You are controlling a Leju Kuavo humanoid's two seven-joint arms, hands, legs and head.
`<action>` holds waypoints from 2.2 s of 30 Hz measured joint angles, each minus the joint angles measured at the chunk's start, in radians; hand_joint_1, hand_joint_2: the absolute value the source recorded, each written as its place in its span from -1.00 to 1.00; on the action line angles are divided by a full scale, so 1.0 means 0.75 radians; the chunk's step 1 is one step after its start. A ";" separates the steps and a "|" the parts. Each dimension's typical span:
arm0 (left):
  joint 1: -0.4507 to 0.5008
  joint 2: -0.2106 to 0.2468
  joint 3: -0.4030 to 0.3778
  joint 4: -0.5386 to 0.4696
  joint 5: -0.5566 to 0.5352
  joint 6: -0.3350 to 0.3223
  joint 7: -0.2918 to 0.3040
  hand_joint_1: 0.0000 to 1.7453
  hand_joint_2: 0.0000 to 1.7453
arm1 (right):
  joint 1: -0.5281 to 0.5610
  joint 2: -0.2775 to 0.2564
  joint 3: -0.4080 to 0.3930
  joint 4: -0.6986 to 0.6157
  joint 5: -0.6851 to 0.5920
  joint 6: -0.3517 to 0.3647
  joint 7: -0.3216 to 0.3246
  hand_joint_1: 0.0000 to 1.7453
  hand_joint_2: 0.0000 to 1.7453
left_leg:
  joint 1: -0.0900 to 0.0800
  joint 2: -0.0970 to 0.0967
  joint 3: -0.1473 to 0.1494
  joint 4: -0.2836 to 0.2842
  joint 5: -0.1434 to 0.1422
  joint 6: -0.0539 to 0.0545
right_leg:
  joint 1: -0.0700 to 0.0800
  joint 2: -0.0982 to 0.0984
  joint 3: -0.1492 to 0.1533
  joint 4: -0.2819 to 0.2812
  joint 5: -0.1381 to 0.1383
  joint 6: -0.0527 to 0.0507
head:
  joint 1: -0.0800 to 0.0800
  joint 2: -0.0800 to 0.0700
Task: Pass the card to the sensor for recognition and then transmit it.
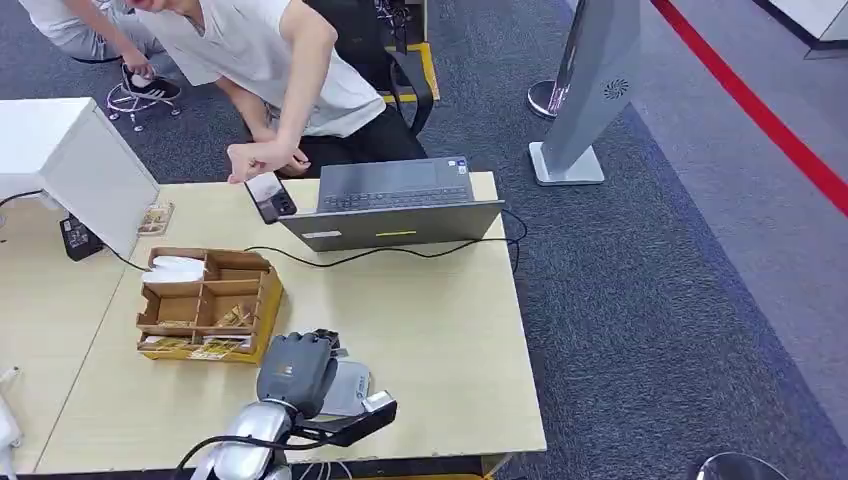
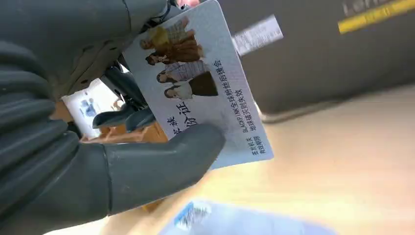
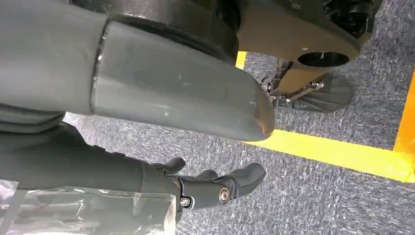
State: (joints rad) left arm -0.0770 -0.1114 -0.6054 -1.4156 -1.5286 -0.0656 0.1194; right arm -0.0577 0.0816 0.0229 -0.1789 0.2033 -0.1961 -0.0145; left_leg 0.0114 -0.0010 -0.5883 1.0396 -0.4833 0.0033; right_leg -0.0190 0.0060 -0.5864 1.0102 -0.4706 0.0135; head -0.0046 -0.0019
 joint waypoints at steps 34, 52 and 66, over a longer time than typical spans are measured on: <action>-0.679 0.413 0.274 -0.039 -0.011 0.161 0.367 1.00 1.00 | 0.000 0.017 -0.009 0.000 0.222 0.058 0.046 -1.00 -1.00 | 0.001 0.000 -0.001 0.000 0.005 -0.004 | 0.001 0.001 -0.002 0.002 0.002 -0.003 | -0.001 0.000; -0.696 0.426 0.292 0.001 -0.011 0.146 0.364 -1.00 1.00 | 0.000 0.021 -0.009 0.000 0.240 0.063 0.045 -1.00 -1.00 | 0.001 0.000 -0.001 0.000 0.005 -0.004 | 0.001 0.000 -0.002 0.002 0.002 -0.003 | -0.001 0.000; -0.660 0.409 0.301 -0.068 -0.011 0.141 0.341 -1.00 1.00 | 0.000 0.021 -0.010 0.000 0.259 0.061 0.048 -1.00 -1.00 | 0.001 0.000 -0.001 0.000 0.004 -0.004 | 0.001 0.000 -0.002 0.002 0.002 -0.003 | -0.001 0.000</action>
State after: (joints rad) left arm -0.5717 0.1957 -0.3796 -1.4667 -1.5366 0.0401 0.3750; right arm -0.0575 0.0973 0.0153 -0.1789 0.3979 -0.1503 0.0213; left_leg 0.0120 -0.0011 -0.5892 1.0396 -0.4800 0.0007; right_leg -0.0185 0.0062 -0.5879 1.0117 -0.4690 0.0113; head -0.0053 -0.0019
